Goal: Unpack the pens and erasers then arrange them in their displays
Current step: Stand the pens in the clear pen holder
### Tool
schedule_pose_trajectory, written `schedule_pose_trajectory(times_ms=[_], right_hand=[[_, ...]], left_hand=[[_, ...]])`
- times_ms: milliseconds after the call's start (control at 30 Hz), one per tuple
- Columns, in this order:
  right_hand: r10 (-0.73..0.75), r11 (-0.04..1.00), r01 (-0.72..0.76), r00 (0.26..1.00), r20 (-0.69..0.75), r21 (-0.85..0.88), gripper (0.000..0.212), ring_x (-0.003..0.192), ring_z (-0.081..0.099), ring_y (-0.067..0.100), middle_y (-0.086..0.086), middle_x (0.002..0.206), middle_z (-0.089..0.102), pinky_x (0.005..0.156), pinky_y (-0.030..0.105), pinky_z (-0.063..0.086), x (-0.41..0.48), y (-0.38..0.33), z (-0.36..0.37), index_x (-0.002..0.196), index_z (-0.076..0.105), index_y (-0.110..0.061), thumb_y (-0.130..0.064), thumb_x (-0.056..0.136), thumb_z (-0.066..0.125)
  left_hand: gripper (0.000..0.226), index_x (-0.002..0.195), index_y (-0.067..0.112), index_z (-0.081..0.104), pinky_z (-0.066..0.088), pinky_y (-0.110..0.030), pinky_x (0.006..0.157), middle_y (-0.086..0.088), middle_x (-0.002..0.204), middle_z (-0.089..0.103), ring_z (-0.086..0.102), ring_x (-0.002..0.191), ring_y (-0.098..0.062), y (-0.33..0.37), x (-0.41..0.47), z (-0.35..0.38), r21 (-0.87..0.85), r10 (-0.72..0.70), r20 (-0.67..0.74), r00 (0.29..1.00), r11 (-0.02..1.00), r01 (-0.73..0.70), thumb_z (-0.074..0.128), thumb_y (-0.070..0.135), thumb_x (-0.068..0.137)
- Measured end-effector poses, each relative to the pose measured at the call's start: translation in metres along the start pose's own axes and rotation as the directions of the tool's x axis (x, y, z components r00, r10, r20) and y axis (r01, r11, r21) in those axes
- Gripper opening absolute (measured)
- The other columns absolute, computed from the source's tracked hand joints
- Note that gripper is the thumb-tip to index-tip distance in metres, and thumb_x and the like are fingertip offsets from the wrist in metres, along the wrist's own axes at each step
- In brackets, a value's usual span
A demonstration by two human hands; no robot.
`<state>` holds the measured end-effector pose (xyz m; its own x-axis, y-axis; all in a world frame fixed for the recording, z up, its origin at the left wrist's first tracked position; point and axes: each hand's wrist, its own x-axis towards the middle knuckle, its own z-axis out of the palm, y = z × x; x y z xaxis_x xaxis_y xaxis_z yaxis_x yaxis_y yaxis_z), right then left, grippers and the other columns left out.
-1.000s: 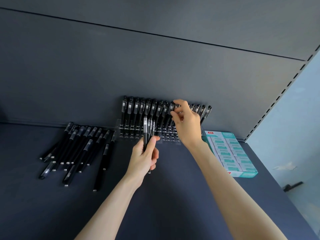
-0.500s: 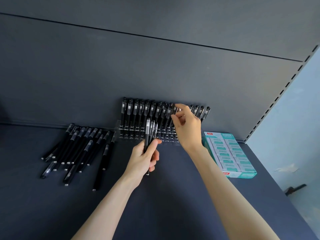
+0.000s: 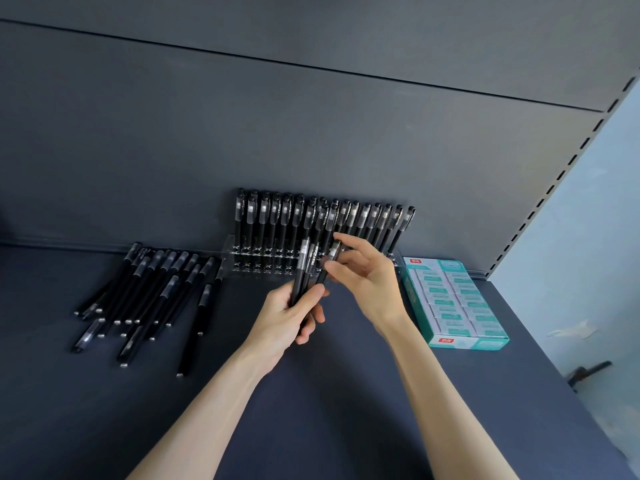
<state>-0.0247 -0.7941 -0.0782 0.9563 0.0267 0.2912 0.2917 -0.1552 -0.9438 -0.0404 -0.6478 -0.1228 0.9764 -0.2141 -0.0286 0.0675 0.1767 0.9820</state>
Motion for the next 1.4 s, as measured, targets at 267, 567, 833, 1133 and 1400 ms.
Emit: schedule_pose_trajectory(times_ms=[267, 567, 833, 1133, 1400], right_hand=[[-0.174, 0.984, 0.167, 0.876, -0.449, -0.057, 0.04, 0.071, 0.064, 0.02, -0.008, 0.076, 0.066, 0.073, 0.033, 0.053, 0.026, -0.014, -0.017, 0.1, 0.053, -0.041, -0.009, 0.082, 0.069], [-0.338, 0.935, 0.251, 0.843, -0.419, -0.249, 0.044, 0.072, 0.063, 0.005, -0.016, 0.086, 0.061, 0.067, 0.007, 0.041, 0.056, -0.006, -0.015, 0.104, 0.051, -0.047, -0.008, 0.086, 0.063], [-0.41, 0.853, 0.26, 0.871, -0.272, -0.452, 0.03, 0.07, 0.056, 0.0, -0.005, 0.087, 0.059, 0.073, 0.019, 0.049, 0.061, 0.006, -0.009, 0.116, 0.061, -0.017, -0.007, 0.087, 0.063], [-0.374, 0.812, 0.213, 0.905, -0.204, -0.544, 0.026, 0.07, 0.055, 0.011, -0.008, 0.082, 0.058, 0.073, 0.041, 0.053, 0.057, 0.017, -0.005, 0.112, 0.059, -0.012, -0.007, 0.086, 0.063], [-0.351, 0.868, 0.199, 0.894, -0.277, -0.455, 0.023, 0.067, 0.054, 0.005, -0.005, 0.085, 0.061, 0.068, 0.02, 0.048, 0.041, 0.012, -0.007, 0.107, 0.061, -0.016, -0.008, 0.086, 0.064]], left_hand=[[0.031, 0.093, 0.008, 0.063, 0.02, -0.018, 0.037, -0.001, 0.056, 0.055, 0.03, 0.036, -0.01, -0.001, 0.003, -0.001, -0.018, -0.052, -0.094, 0.994, 0.999, 0.051, 0.052, 0.037, 0.095], [0.031, 0.091, 0.011, 0.063, 0.018, -0.018, 0.037, 0.0, 0.056, 0.051, 0.025, 0.037, -0.008, 0.0, 0.004, -0.002, -0.05, -0.041, -0.091, 0.995, 0.998, 0.036, 0.049, 0.038, 0.096], [0.031, 0.089, 0.012, 0.064, 0.018, -0.018, 0.036, 0.0, 0.056, 0.051, 0.026, 0.037, -0.008, 0.0, 0.005, -0.003, -0.07, -0.038, -0.092, 0.995, 0.997, 0.032, 0.049, 0.039, 0.096], [0.031, 0.091, 0.011, 0.063, 0.018, -0.018, 0.037, 0.0, 0.057, 0.051, 0.027, 0.038, -0.008, 0.001, 0.005, -0.003, -0.066, -0.038, -0.093, 0.995, 0.997, 0.032, 0.049, 0.038, 0.096], [0.031, 0.09, 0.011, 0.064, 0.018, -0.018, 0.037, 0.001, 0.056, 0.051, 0.028, 0.038, -0.009, 0.002, 0.004, -0.002, -0.056, -0.037, -0.084, 0.996, 0.998, 0.032, 0.051, 0.039, 0.094]])
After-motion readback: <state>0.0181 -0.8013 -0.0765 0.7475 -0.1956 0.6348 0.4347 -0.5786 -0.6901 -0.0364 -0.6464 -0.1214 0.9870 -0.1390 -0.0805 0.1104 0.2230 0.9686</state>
